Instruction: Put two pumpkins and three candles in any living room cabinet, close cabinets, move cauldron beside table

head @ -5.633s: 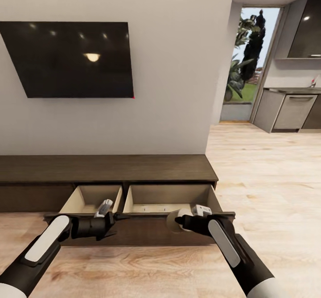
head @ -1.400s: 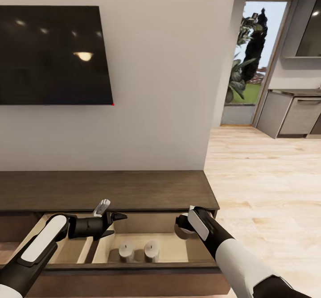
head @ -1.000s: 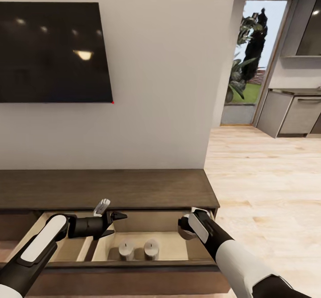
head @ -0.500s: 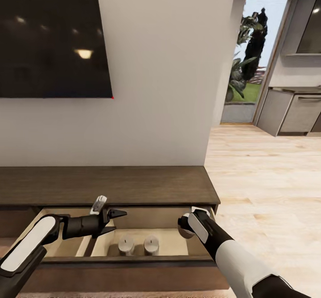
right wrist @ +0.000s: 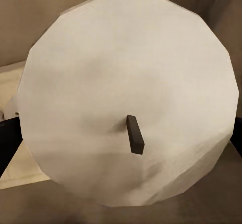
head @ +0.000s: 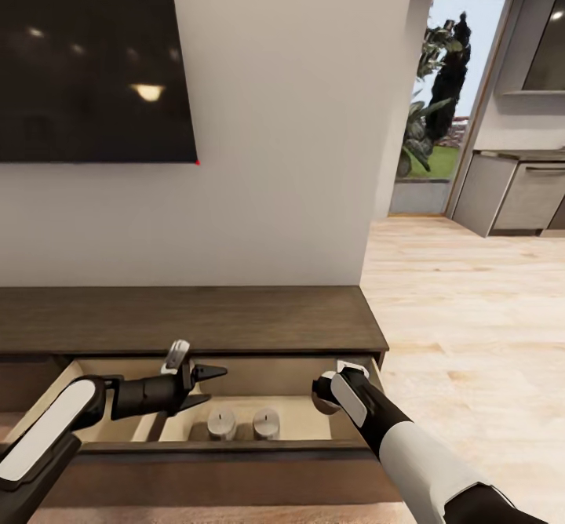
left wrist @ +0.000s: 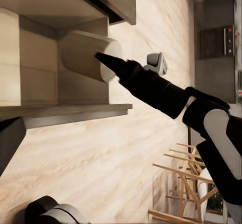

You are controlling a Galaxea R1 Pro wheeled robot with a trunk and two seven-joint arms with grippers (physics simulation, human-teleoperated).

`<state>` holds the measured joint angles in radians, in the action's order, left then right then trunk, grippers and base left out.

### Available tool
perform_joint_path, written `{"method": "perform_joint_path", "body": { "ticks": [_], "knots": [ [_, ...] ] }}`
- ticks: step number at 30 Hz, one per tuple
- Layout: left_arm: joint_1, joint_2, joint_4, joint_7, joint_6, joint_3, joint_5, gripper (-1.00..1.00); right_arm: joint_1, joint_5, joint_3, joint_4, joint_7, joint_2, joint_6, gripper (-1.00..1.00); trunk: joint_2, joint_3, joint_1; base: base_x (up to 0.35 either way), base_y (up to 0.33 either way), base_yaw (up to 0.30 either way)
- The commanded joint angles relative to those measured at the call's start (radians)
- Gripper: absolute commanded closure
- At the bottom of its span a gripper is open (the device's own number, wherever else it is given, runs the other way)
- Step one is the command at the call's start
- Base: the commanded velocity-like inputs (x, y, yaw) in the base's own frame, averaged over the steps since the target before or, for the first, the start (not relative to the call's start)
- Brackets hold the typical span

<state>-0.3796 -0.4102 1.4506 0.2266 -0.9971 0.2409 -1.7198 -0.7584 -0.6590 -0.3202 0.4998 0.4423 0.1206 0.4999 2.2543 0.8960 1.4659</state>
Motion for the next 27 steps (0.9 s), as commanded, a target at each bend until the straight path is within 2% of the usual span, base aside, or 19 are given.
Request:
{"method": "perform_joint_path", "body": {
  "ticks": [1, 8, 11, 15, 17, 27],
  "knots": [
    [0.005, -0.001, 0.010, 0.010, 0.000, 0.001, -0.014, -1.00, -0.001, -0.011, -0.007, 0.002, 0.009, -0.001, 0.000, 1.00, 0.008, 0.004, 0.004, 0.000, 0.000, 0.000],
    [0.017, -0.001, 0.041, 0.008, -0.001, 0.000, -0.021, -1.00, -0.001, -0.013, -0.008, 0.001, 0.007, -0.001, -0.021, 1.00, 0.057, 0.026, 0.031, 0.000, 0.000, 0.000],
    [0.018, -0.003, 0.043, -0.019, -0.002, 0.000, -0.025, -1.00, -0.001, -0.013, -0.008, 0.002, 0.006, -0.001, -0.021, 1.00, 0.078, 0.036, 0.042, 0.000, 0.000, 0.000],
    [0.019, -0.031, 0.042, -0.073, -0.002, 0.004, -0.027, -1.00, -0.001, -0.013, -0.008, 0.002, 0.006, -0.001, -0.020, 1.00, 0.106, 0.048, 0.057, 0.000, 0.000, 0.000],
    [0.019, -0.035, 0.041, -0.080, -0.002, 0.004, -0.027, -1.00, -0.001, -0.013, -0.008, 0.002, 0.006, -0.001, -0.019, 1.00, 0.120, 0.054, 0.065, 0.000, 0.000, 0.000],
    [0.019, -0.039, 0.041, -0.087, -0.002, 0.005, -0.027, -1.00, -0.001, -0.013, -0.008, 0.002, 0.002, -0.001, -0.017, 1.00, 0.120, 0.054, 0.065, 0.000, 0.000, 0.000]
  ]
}}
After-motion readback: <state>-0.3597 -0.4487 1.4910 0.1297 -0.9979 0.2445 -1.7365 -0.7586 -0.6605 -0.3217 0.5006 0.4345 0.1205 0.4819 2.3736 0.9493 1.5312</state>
